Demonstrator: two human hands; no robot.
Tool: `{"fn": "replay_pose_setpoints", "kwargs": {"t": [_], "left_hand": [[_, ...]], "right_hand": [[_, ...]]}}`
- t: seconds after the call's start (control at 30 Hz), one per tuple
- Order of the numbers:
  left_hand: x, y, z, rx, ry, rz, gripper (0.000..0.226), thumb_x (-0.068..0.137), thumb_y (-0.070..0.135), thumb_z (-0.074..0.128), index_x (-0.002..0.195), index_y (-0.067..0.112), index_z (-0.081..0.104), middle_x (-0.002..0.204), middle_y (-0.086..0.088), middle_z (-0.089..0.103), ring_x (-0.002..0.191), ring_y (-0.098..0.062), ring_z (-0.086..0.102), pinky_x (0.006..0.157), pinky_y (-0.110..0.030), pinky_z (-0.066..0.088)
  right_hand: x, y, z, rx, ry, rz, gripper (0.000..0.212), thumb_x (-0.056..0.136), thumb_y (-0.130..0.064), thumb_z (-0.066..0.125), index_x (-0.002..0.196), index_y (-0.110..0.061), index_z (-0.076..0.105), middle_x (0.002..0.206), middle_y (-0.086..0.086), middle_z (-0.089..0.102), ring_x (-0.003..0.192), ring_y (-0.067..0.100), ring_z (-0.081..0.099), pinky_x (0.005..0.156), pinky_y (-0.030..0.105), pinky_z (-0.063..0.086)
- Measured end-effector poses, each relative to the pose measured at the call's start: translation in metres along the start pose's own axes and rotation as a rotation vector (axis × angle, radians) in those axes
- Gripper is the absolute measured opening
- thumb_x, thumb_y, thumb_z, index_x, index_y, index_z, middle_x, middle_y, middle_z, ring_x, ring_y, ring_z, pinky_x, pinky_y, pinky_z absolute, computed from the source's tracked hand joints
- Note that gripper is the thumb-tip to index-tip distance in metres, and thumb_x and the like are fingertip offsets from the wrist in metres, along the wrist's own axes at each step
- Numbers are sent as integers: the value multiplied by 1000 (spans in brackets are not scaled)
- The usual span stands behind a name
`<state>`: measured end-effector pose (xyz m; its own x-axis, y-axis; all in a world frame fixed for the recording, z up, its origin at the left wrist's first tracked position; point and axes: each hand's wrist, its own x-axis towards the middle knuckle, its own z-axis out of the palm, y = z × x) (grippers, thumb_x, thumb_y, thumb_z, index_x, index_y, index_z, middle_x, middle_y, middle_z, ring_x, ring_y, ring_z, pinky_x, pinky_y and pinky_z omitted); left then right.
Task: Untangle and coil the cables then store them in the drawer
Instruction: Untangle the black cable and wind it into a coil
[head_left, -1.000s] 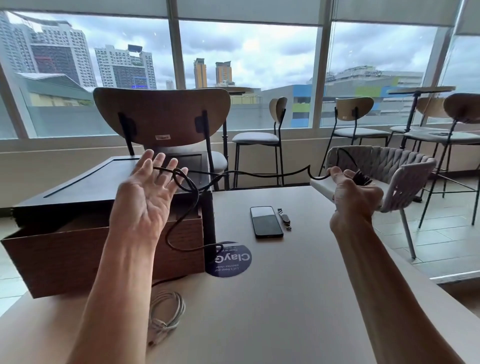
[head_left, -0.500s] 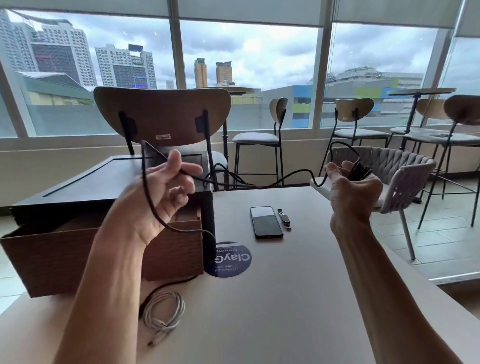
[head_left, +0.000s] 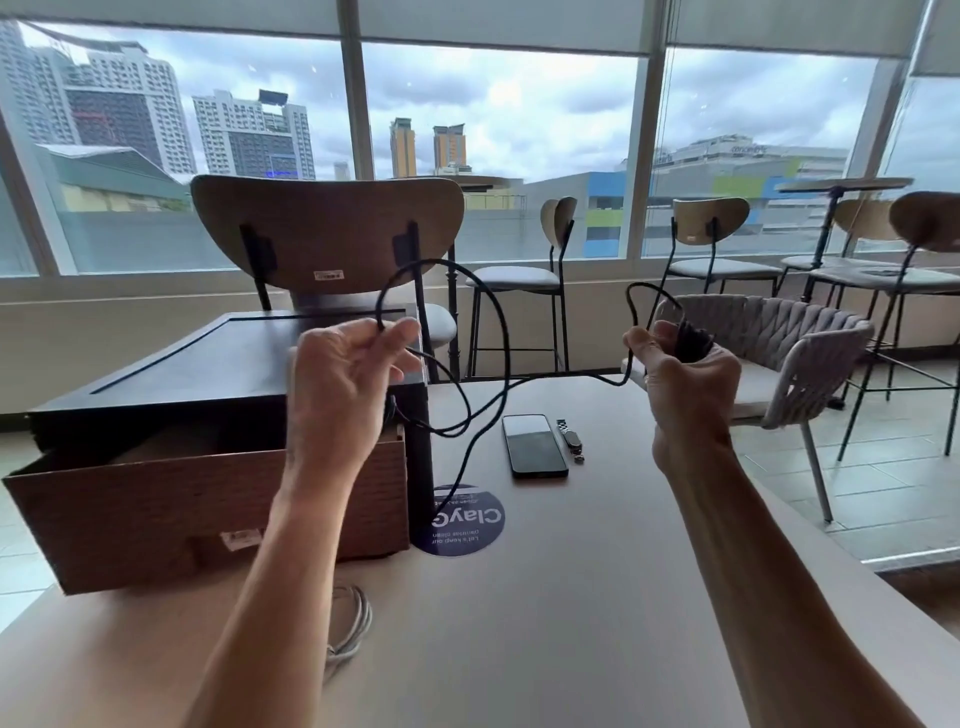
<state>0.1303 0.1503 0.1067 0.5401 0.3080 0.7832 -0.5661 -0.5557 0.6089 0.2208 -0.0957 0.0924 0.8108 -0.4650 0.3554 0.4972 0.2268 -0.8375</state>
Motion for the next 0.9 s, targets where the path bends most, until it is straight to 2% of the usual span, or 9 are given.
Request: {"fn": "replay_pose_setpoints", "kwargs": {"t": [0.1, 0.2, 0.37, 0.47, 0.53, 0.6, 0.67, 0.73, 0.9], "left_hand": [[-8, 1, 19, 100, -99, -40, 37, 90, 44, 68, 66, 16, 71, 54, 7, 68, 44, -8, 61, 48, -15, 46], [-15, 8, 32, 124, -207, -128, 39, 89, 43, 70, 64, 13, 70, 50, 1, 66, 38, -9, 56, 45, -17, 45], [-24, 16, 52, -348, -224, -595, 50, 96, 41, 59, 77, -5, 69, 51, -3, 63, 39, -7, 50, 41, -15, 38], [-29, 8, 61, -119, -533, -745, 48, 104, 36, 48, 92, -5, 68, 67, -9, 72, 49, -10, 60, 47, -17, 46], [-33, 4, 63, 403, -676, -625, 42, 105, 38, 46, 98, 1, 65, 88, -14, 75, 76, -23, 71, 70, -27, 57], [-34, 12, 63, 719, -542, -383, 31, 103, 34, 50, 106, 6, 64, 102, -12, 71, 96, -34, 68, 81, -37, 53], [-32, 28, 59, 533, -340, -162, 21, 101, 28, 55, 110, 12, 64, 100, -9, 72, 93, -29, 69, 79, -42, 55], [-26, 46, 57, 173, -283, -168, 11, 99, 27, 60, 102, 18, 65, 88, 0, 74, 80, -13, 72, 75, -36, 59], [-48, 52, 83, 110, -612, -206, 34, 93, 30, 69, 124, 20, 60, 112, 7, 65, 89, 1, 63, 78, -9, 47]], "right_hand": [[-6, -11, 1, 69, -215, 89, 18, 84, -9, 77, 99, -5, 68, 84, 7, 71, 55, 5, 50, 54, 19, 40], [-6, -20, -2, 237, -307, 182, 14, 86, -10, 71, 97, -2, 67, 57, -4, 61, 45, 3, 38, 51, 15, 37], [-3, -27, -9, 462, -337, 336, 19, 81, -18, 70, 93, -3, 68, 41, -10, 43, 41, 4, 34, 54, 12, 39], [-2, -29, -8, 483, -345, 392, 17, 79, -19, 71, 88, -5, 69, 40, -10, 40, 36, 5, 35, 48, 11, 38], [-4, -30, -6, 456, -367, 404, 15, 85, -16, 69, 91, -3, 67, 39, -11, 41, 35, 5, 34, 44, 11, 36], [-9, -31, -3, 423, -377, 423, 17, 91, -12, 65, 104, 0, 63, 39, -11, 48, 34, 3, 39, 43, 10, 36], [-15, -31, 2, 420, -383, 435, 33, 93, -10, 63, 122, 4, 58, 41, -11, 53, 36, 2, 43, 47, 10, 38], [-20, -32, 6, 416, -395, 420, 45, 92, -10, 64, 131, 9, 53, 42, -11, 54, 37, 2, 42, 50, 10, 38], [-30, -40, 18, 440, -380, 371, 35, 90, -5, 66, 122, 6, 57, 46, -8, 59, 37, 2, 38, 47, 11, 36]]}}
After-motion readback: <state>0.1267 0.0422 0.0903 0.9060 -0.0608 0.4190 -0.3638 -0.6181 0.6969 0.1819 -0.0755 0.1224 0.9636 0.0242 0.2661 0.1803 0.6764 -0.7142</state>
